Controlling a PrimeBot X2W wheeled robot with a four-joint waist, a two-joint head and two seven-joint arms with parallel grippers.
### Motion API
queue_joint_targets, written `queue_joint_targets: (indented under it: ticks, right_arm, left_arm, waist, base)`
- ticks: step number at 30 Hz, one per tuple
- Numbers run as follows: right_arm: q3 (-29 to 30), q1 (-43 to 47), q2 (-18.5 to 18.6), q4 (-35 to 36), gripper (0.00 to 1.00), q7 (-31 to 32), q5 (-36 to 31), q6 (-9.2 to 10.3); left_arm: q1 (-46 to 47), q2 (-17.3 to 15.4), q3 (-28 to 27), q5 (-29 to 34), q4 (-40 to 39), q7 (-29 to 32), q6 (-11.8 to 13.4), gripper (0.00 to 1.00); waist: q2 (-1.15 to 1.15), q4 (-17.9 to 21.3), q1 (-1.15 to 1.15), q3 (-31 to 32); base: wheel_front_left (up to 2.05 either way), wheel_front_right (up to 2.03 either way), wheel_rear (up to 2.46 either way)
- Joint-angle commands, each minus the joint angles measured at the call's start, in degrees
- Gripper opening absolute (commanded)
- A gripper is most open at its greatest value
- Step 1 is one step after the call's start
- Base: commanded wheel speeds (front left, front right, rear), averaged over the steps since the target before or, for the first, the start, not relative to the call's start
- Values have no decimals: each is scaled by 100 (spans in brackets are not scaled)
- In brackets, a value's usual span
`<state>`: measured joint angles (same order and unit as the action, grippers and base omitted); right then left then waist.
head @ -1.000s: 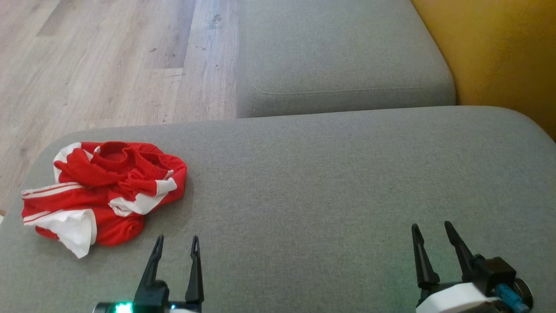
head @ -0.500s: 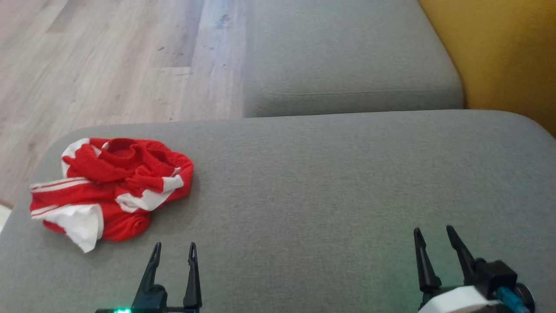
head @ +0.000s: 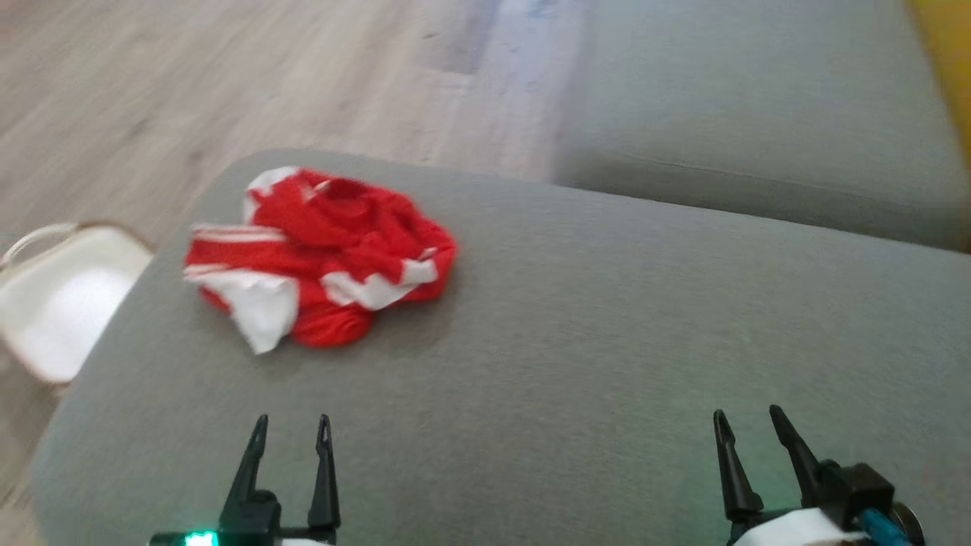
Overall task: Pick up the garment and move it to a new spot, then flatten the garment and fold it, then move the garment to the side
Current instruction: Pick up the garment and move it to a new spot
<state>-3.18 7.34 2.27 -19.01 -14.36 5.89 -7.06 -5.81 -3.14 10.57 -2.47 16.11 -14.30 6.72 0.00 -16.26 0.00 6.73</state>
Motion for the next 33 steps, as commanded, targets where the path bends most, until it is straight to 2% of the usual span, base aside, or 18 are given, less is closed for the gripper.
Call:
queue_joint_targets:
  ticks: [1, 3, 6, 12, 18, 21, 24, 29, 33]
  right_arm:
    - [-136, -404, 61, 156, 100, -63, 42, -43]
    - [-208, -540, 61, 135, 100, -63, 16, -43]
    - [-308, -750, 61, 84, 100, -63, -67, -43]
    - [-389, -974, 61, -23, 100, -63, -215, -43]
    - [-312, -962, 61, -42, 100, -63, -363, -43]
    - [-227, -898, 61, -21, 100, -63, -455, -43]
    - [-117, -854, 61, 34, 100, -63, -611, -43]
    - [162, -876, 61, 156, 100, -63, -1062, -43]
    - [209, -1017, 154, 259, 100, -63, -1368, -43]
  left_arm:
    - [368, -30, -233, 35, -237, -70, 24, 100]
    - [402, -33, -338, 22, -334, -70, 62, 100]
    - [416, -23, -484, -25, -517, -70, 165, 100]
    - [410, -2, -661, -60, -833, -70, 300, 100]
    - [517, 4, -697, -13, -1010, -70, 279, 100]
    - [721, -36, -779, -71, -905, -70, 169, 100]
    - [1165, -211, -825, -42, -832, -70, 9, 100]
    - [2349, -510, -721, 62, -564, -70, -318, 100]
    - [3445, -627, -589, 45, -110, 75, -604, 100]
  waist:
    - [0, -678, 0, -195]
    - [0, -1004, 0, -361]
    - [0, -1154, 0, -551]
    - [0, -1308, 0, -765]
    - [0, -1377, 0, -854]
    - [0, -1420, 0, -906]
    - [0, -1456, 0, -1067]
    - [0, -1496, 0, -1495]
    - [0, -1291, 0, -1953]
  base:
    - [0, 0, 0]
    - [0, 0, 0]
    - [0, 0, 0]
    - [0, 0, 0]
    - [0, 0, 0]
    - [0, 0, 0]
    - [0, 0, 0]
    - [0, 0, 0]
    - [0, 0, 0]
